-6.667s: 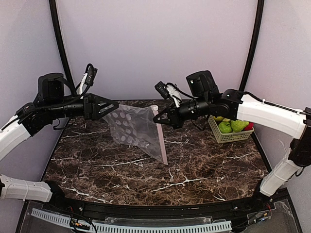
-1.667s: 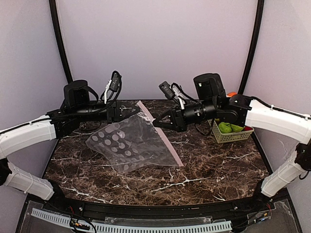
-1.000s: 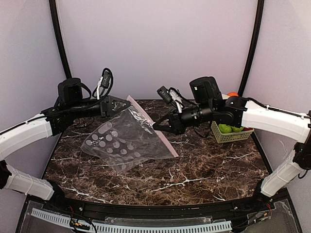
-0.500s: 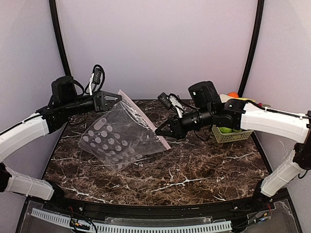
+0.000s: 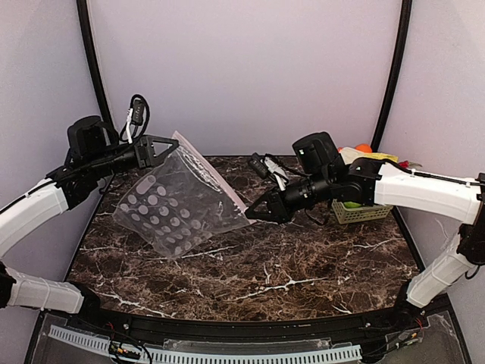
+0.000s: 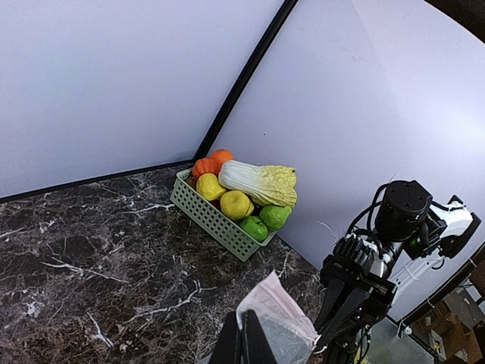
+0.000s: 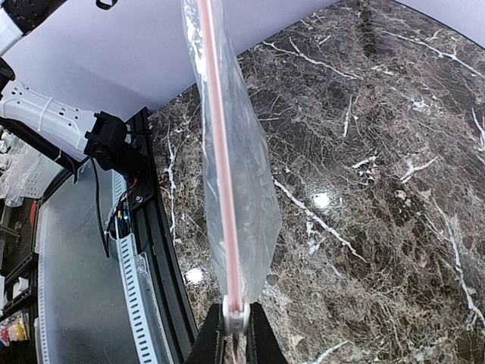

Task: Place the food in the zip-top bag and seal the zipper
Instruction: Unzip the zipper from the zipper food storage bag.

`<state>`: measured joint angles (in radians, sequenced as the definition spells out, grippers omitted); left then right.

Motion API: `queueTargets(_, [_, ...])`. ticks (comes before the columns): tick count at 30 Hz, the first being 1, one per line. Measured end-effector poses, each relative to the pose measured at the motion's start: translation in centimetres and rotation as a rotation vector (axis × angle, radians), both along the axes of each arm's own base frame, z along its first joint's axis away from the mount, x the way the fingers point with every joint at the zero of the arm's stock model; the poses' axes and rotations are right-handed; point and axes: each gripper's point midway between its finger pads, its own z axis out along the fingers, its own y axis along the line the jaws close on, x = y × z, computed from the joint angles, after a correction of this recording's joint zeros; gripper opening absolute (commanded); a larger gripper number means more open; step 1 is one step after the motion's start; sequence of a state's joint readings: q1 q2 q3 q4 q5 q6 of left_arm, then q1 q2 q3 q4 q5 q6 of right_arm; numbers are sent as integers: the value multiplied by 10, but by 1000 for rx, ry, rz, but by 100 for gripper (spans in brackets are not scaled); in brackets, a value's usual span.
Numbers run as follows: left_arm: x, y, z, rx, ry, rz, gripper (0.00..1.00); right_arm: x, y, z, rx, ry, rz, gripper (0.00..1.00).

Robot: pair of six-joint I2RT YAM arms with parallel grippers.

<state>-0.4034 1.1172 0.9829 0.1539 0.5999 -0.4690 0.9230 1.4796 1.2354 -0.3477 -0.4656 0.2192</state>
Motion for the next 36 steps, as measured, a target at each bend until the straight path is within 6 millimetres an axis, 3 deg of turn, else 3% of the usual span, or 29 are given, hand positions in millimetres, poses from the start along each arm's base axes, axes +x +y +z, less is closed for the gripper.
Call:
queueTargets(10, [-5, 6, 6, -2, -10, 22, 1, -2, -3, -3, -7, 9, -1, 1])
queueTargets(12, [-6, 7, 6, 3, -15, 20, 1, -3, -4, -2, -7, 10, -1, 9])
queueTargets(17, [-15, 1, 6, 5, -25, -47, 1, -8, -7, -3, -18, 33, 2, 51])
queueTargets(21, [-32, -15, 1, 6, -19, -190, 1, -11, -12, 2, -20, 33, -1, 63])
queueTargets(24, [-50, -32, -7, 14, -10, -309, 1, -11, -13, 18, 5, 14, -6, 63])
queueTargets(31, [-83, -60, -18, 30, 2, -486, 1, -8, -2, 75, 96, -94, -8, 42])
queueTargets(36, [-88, -71, -29, 40, 28, -530, 1, -14, 14, 84, 113, -122, 23, 35])
